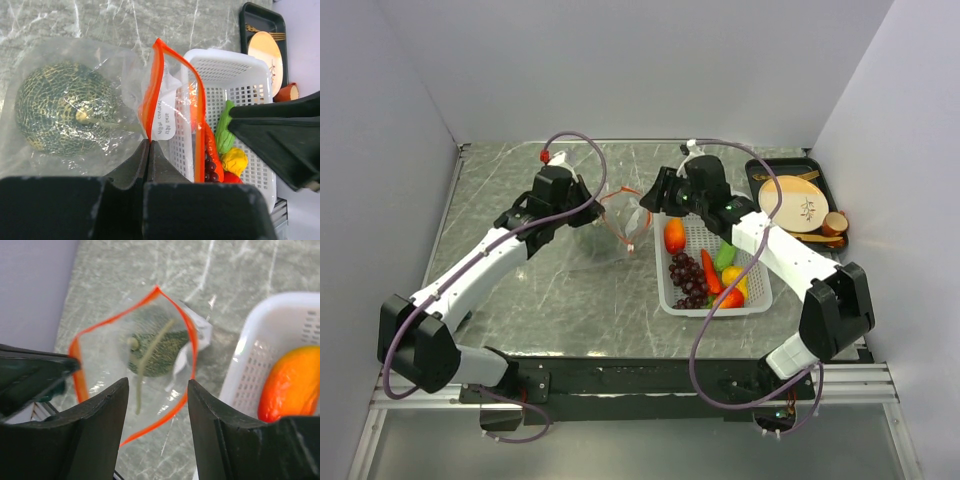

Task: Place the food in the zip-top bag and seal the zipper
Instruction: Adjust the zipper food storage bag at the center of the board.

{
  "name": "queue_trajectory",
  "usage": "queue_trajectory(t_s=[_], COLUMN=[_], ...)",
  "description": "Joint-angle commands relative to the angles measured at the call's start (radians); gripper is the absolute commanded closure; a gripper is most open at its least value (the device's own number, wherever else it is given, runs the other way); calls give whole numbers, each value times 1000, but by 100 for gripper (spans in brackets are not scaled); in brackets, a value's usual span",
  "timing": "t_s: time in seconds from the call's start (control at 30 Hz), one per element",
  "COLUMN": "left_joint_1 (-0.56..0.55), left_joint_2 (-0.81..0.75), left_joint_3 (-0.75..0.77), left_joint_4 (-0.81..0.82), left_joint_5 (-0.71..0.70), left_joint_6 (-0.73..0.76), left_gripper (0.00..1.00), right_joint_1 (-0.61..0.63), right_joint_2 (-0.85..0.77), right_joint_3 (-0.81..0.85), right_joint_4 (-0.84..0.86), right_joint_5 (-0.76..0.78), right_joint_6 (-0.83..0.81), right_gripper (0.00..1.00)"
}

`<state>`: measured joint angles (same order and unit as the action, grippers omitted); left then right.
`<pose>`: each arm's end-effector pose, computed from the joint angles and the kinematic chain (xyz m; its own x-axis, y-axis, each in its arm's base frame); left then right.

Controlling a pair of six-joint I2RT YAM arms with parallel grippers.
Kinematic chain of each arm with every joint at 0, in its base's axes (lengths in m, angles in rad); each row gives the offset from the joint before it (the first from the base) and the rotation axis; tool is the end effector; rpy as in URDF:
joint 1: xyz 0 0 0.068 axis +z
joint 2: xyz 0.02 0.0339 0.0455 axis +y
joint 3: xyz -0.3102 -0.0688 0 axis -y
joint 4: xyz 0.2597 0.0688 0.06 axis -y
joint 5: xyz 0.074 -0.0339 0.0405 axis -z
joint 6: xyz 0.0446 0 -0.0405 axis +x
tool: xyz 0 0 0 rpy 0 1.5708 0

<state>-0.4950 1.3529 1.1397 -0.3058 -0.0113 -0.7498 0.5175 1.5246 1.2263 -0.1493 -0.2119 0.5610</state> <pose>0.2840 -0.1527 0.3612 -0.6373 -0.4304 -0.6393 0.0438 0.8079 -0.5876 0.3235 0.1949 0.3535 -0.6635 0.2208 -0.7149 -0.3489 0.7539 0.5567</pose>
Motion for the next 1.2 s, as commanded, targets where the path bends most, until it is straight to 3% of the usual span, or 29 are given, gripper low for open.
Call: queue_trajectory(t_s=[0.0, 0.4, 0.57, 0.63, 0.8, 1.07, 1.17], left_joint_1=[0, 1, 1, 0, 1, 1, 1], left_joint_2=[-23, 22, 35, 43, 57, 60, 61], left_joint_3=[63, 91, 86, 84, 100, 98, 94], left_joint_4=[28, 31, 34, 36, 40, 45, 56], left_joint_5=[14, 31, 34, 40, 50, 42, 51], left_joint_6=[-2, -2, 0, 0, 4, 10, 7], left_gripper=[99, 99, 99, 99, 99, 99, 99], right_joint_1=[1, -4, 3, 7, 7, 15, 19], right_joint_2=[20, 117, 54, 26, 37, -52, -61], right_joint_3=[26, 53, -54, -82, -76, -169, -180], right_joint_4=[-55, -30, 69, 92, 41, 80, 96], right_joint_5=[22, -197, -244, -248, -282, -342, -356], right_joint_6=[25, 108, 203, 234, 244, 312, 321], right_gripper=[41, 41, 40, 44, 47, 43, 50])
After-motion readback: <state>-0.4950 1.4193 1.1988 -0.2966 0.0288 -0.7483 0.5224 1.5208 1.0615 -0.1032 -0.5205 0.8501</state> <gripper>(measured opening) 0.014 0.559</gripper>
